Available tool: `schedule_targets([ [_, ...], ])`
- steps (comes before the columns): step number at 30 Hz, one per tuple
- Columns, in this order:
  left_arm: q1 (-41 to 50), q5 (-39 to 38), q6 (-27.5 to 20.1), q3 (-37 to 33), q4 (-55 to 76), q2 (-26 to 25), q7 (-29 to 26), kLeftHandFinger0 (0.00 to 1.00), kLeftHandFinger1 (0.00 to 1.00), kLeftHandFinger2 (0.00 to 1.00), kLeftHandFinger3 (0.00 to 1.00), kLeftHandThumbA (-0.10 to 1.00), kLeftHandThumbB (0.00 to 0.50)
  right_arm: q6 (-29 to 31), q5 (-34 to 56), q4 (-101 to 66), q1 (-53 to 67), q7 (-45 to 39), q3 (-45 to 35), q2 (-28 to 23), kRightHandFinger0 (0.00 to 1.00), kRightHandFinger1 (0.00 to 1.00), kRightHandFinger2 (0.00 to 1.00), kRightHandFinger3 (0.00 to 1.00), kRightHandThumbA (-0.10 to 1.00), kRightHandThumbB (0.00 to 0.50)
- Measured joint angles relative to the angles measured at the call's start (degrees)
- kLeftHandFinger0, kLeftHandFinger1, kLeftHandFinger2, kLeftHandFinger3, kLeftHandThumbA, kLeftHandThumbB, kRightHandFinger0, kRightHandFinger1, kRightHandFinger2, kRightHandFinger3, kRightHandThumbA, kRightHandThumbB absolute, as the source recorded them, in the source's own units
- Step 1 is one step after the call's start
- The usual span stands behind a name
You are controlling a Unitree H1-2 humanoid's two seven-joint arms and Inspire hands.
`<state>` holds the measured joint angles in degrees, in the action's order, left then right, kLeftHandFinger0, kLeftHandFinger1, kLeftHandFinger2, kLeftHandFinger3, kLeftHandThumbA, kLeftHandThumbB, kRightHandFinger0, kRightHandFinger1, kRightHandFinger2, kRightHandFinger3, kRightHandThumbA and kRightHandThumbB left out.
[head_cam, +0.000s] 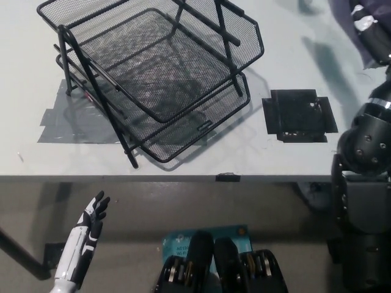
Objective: A person hands a notebook to the robot and the robot grabs it with its right hand and places it in the file tray kept in the centre of the desk infront of it.
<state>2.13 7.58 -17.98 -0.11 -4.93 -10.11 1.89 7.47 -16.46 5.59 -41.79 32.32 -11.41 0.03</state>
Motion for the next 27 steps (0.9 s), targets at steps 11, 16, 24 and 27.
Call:
schedule_targets([
  [11, 0.03, 0.02, 0.03, 0.04, -0.03, 0.00, 0.00, 1.00, 1.00, 1.00, 1.00, 1.00, 0.415, -0.19, 2.34, -13.68, 0.54, -0.87, -1.68, -1.09, 0.00, 0.00, 0.00, 0.24, 0.83, 0.057],
  [16, 0.00, 0.04, 0.03, 0.03, -0.04, 0.00, 0.00, 1.00, 1.00, 1.00, 1.00, 1.00, 0.408, -0.14, 0.30, -16.14, -0.35, -2.11, 1.71, -1.98, 0.00, 0.00, 0.00, 0.02, 0.91, 0.000],
  [24, 0.00, 0.04, 0.02, 0.02, -0.17, 0.00, 0.01, 1.00, 1.00, 1.00, 1.00, 1.00, 0.403, 0.18, -9.82, -13.78, -0.78, -4.65, 10.86, -4.96, 0.00, 0.00, 0.00, 0.00, 0.64, 0.000],
  [27, 0.02, 0.06, 0.01, 0.02, -0.36, 0.00, 0.00, 1.00, 1.00, 1.00, 1.00, 1.00, 0.404, 0.79, -12.93, -11.22, -1.77, -4.93, 13.40, -6.07, 0.00, 0.00, 0.00, 0.00, 0.64, 0.000],
])
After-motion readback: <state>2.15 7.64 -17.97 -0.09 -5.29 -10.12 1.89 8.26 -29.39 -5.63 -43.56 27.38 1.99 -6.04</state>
